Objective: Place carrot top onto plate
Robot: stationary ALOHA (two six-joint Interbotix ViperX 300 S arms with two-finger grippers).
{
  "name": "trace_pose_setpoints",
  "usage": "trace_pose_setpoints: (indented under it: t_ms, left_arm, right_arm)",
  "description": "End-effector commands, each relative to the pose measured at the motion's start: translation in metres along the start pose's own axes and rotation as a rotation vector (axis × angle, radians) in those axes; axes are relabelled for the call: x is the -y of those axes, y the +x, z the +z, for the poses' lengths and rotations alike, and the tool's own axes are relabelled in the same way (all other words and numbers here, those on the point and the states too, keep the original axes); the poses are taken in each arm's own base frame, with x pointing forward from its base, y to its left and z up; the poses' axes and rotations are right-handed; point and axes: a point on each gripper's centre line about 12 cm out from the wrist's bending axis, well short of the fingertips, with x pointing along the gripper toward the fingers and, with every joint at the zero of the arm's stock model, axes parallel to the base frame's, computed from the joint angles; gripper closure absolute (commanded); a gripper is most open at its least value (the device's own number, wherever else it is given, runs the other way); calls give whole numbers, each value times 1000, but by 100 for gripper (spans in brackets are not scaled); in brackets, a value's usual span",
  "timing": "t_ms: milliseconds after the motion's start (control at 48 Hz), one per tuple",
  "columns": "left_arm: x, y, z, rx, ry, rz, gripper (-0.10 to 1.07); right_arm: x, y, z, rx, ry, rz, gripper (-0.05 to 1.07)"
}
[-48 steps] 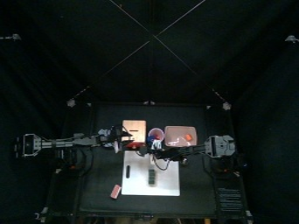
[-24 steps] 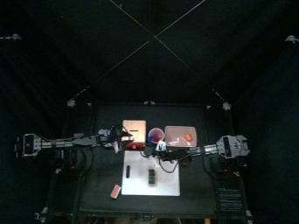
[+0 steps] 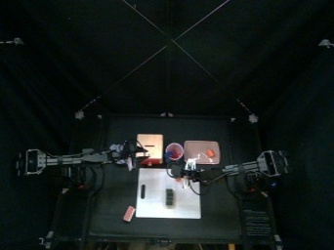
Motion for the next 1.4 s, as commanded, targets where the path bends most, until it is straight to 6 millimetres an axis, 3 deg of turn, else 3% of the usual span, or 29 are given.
trace_pose_setpoints:
  t_ms: [0,167,417,792,1125,1375]
  left_arm:
    - [-1,0,11,37,-4,3,22]
    - [-2,0,11,37,-5,7,22]
    - [-3,0,12,38,-8,10,22]
    - [-5,0,12,37,-10,16,22]
    - [-5,0,11,37,-10,18,22]
    - [-5,0,11,35,-10,18,22]
  right_arm:
    - [3,-8,-2,20,44,26,55]
    - [5,-2,-17,-8,67,41,54]
    - [16,-8,-16,33,93,38,50]
    - [13,-9,-13,65,85,54,-2]
    - [11,-16,-9,90,72,61,-1]
    - [17,-39,-4,161,80,63,-1]
